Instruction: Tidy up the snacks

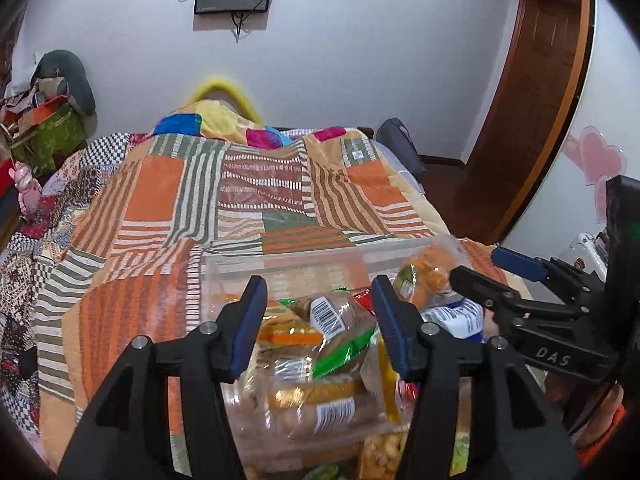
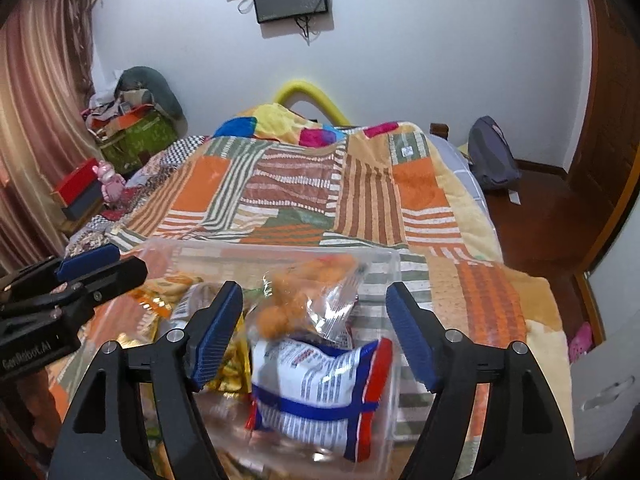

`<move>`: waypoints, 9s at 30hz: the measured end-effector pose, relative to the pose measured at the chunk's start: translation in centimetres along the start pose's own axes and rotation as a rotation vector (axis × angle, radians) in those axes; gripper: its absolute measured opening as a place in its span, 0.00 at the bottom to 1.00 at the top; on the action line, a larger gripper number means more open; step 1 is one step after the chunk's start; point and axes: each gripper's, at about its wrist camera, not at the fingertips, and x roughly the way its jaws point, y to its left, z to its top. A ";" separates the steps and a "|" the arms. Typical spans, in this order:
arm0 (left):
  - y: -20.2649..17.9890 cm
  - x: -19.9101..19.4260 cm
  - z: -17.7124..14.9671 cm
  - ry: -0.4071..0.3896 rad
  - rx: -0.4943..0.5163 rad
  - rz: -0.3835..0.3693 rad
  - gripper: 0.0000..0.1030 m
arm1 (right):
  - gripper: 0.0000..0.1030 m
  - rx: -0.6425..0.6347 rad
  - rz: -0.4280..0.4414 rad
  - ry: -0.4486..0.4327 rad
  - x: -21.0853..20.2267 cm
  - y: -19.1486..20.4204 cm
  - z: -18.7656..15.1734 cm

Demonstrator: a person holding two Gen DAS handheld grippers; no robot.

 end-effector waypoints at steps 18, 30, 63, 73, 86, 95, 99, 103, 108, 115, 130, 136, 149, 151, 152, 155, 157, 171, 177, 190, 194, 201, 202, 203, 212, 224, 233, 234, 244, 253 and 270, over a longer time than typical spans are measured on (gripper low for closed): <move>3.9 -4.4 -9.5 0.118 -0.023 0.040 0.61 | 0.71 -0.007 0.121 0.054 -3.9 1.0 -6.8; 4.2 -2.4 -16.9 0.261 -0.039 0.031 0.61 | 0.68 0.026 0.156 0.237 -0.1 1.6 -11.9; 5.6 -9.5 -15.7 0.095 -0.067 0.046 0.44 | 0.36 0.041 0.167 0.110 -3.0 1.4 -11.3; 4.3 -9.6 -9.8 -0.011 -0.044 0.031 0.44 | 0.37 0.022 0.157 -0.033 -4.6 1.8 -6.7; 1.8 -4.2 -3.9 -0.022 -0.020 0.027 0.44 | 0.37 -0.032 0.109 -0.106 -1.0 4.4 -1.0; 2.8 -0.1 -1.9 0.014 -0.027 0.073 0.44 | 0.37 -0.001 0.058 -0.020 3.6 3.8 -0.2; 3.7 1.3 -1.8 0.045 -0.067 0.046 0.44 | 0.37 0.020 0.063 -0.003 4.2 3.2 -0.2; 3.7 2.2 -2.0 0.067 -0.080 0.040 0.44 | 0.38 -0.005 0.057 0.009 4.2 3.4 0.0; 3.4 1.8 -2.2 0.060 -0.072 0.049 0.45 | 0.39 -0.016 0.074 -0.006 3.2 3.5 0.4; 3.0 -2.1 -2.2 0.000 -0.047 0.040 0.56 | 0.43 -0.062 0.094 -0.046 0.3 3.8 -0.1; 2.0 -5.4 -10.0 0.119 0.034 -0.008 0.68 | 0.50 -0.105 0.151 0.060 -2.2 3.6 -7.4; 0.8 -3.6 -14.6 0.240 0.037 -0.063 0.68 | 0.57 -0.086 0.167 0.151 -1.3 3.1 -9.8; 0.9 -0.2 -16.3 0.285 -0.007 -0.073 0.69 | 0.66 -0.107 0.214 0.194 1.4 5.4 -9.6; 1.2 -0.3 -16.5 0.282 -0.004 -0.063 0.68 | 0.67 -0.129 0.227 0.200 2.0 6.0 -9.4; 1.4 -0.4 -16.7 0.280 -0.001 -0.058 0.67 | 0.67 -0.140 0.226 0.208 2.5 6.4 -9.4; 2.3 -0.7 -17.0 0.273 0.006 -0.049 0.63 | 0.67 -0.165 0.226 0.233 3.6 7.1 -9.6; 2.7 -1.0 -17.2 0.267 0.000 -0.051 0.59 | 0.68 -0.174 0.229 0.244 3.9 7.3 -9.9; 3.5 -2.2 -17.7 0.248 -0.032 -0.050 0.49 | 0.43 -0.170 0.267 0.270 3.8 8.1 -11.6; 3.3 -3.6 -17.1 0.225 -0.028 -0.050 0.48 | 0.41 -0.171 0.255 0.219 1.8 7.6 -11.6; 1.4 -7.9 -10.5 0.052 -0.005 -0.078 0.48 | 0.41 -0.120 0.220 0.021 -3.4 5.6 -7.4; 0.4 -8.1 -7.5 -0.005 0.007 -0.087 0.48 | 0.41 -0.089 0.182 -0.035 -3.7 4.5 -5.4; -1.4 -5.9 -3.6 -0.030 0.017 -0.102 0.49 | 0.41 -0.060 0.131 -0.076 -2.4 3.3 -3.1; -1.6 -5.4 -3.1 -0.031 0.020 -0.097 0.49 | 0.41 -0.058 0.123 -0.075 -2.0 3.2 -2.9; -1.6 -4.8 -2.7 -0.031 0.024 -0.094 0.49 | 0.41 -0.054 0.119 -0.070 -1.6 3.1 -2.6; -2.0 0.2 -1.6 0.033 0.030 -0.070 0.49 | 0.41 -0.005 0.118 0.011 2.4 2.0 -2.1; -1.2 1.5 -2.1 0.079 -0.014 -0.084 0.53 | 0.43 -0.015 0.119 0.005 1.7 1.9 -1.9; -2.2 -6.9 -1.9 -0.107 0.016 -0.042 0.53 | 0.43 -0.021 0.145 -0.159 -6.2 1.7 -1.3; -2.2 -8.1 -1.8 -0.134 0.018 -0.039 0.53 | 0.43 -0.023 0.149 -0.182 -7.1 1.8 -1.3; -4.1 -17.8 -2.4 -0.339 0.078 0.007 0.59 | 0.46 -0.049 0.156 -0.359 -15.4 3.4 -2.3; -3.0 -10.2 -1.9 -0.167 0.058 0.016 0.55 | 0.46 -0.011 0.147 -0.275 -12.1 2.2 -3.3; -0.8 -4.4 -2.4 -0.108 -0.013 0.018 0.73 | 0.46 -0.010 0.123 -0.215 -10.0 1.3 -4.0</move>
